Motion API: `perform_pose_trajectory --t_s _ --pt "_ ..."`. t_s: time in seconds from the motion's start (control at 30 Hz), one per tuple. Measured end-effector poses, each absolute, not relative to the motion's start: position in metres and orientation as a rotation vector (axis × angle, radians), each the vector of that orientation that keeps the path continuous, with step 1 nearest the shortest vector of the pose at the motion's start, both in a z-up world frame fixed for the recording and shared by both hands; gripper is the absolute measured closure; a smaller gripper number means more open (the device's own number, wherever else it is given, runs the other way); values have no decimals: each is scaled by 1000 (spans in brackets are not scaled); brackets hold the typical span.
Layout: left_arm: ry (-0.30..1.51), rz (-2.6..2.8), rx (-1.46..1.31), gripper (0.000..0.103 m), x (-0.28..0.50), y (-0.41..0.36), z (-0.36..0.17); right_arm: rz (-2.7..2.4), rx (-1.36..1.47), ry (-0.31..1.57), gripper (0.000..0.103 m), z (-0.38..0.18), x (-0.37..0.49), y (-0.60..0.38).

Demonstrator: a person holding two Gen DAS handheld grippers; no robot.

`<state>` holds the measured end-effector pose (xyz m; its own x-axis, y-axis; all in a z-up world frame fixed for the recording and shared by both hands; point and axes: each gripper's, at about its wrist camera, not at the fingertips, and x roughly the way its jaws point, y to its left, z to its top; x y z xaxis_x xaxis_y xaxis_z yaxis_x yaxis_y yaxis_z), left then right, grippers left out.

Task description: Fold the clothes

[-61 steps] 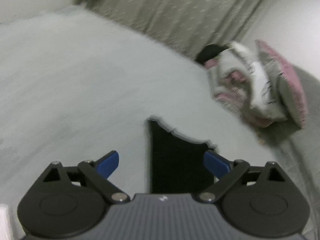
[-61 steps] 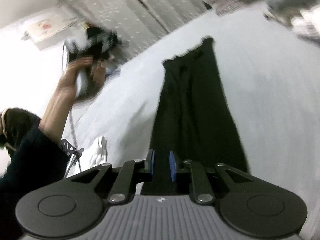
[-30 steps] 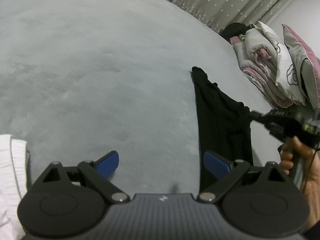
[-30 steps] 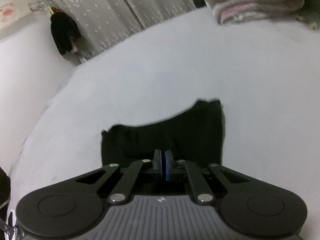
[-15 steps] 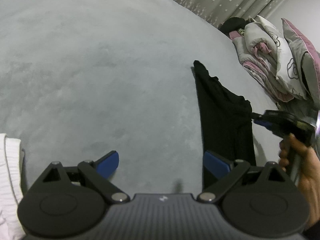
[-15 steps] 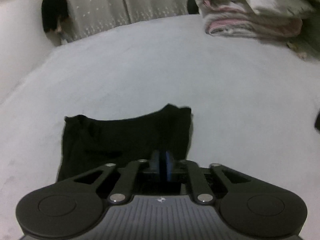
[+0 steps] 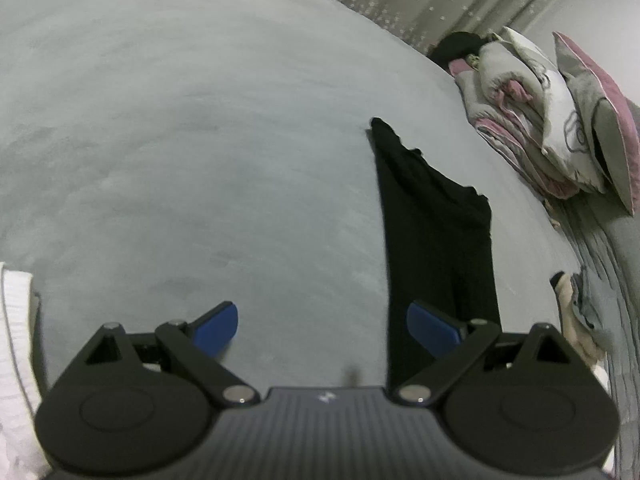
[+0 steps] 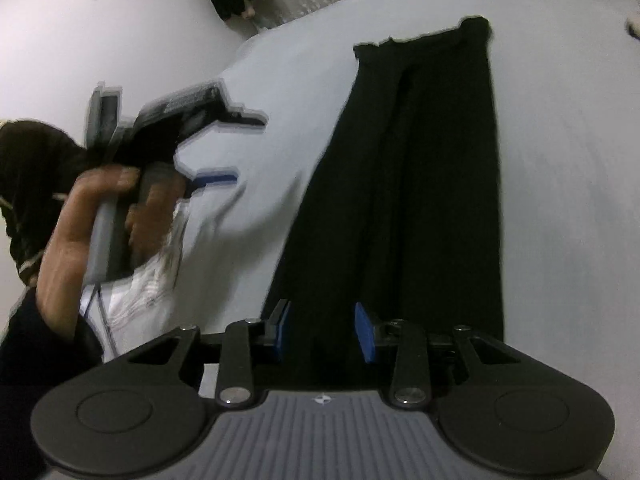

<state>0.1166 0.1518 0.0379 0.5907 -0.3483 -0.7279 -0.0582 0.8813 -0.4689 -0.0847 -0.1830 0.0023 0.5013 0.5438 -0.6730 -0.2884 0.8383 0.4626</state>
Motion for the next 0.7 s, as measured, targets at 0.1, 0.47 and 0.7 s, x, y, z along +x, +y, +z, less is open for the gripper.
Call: perform_pose_trajectory --t_s 0.1,0.47,0.7 --pt "932 -185 -462 7 114 146 39 505 253 873 68 1 -121 -179" --pt "949 -189 -452 7 111 144 36 395 -8 797 93 9 -150 -135" --pt "949 -200 -457 7 110 146 37 377 -28 808 91 1 -152 -131"
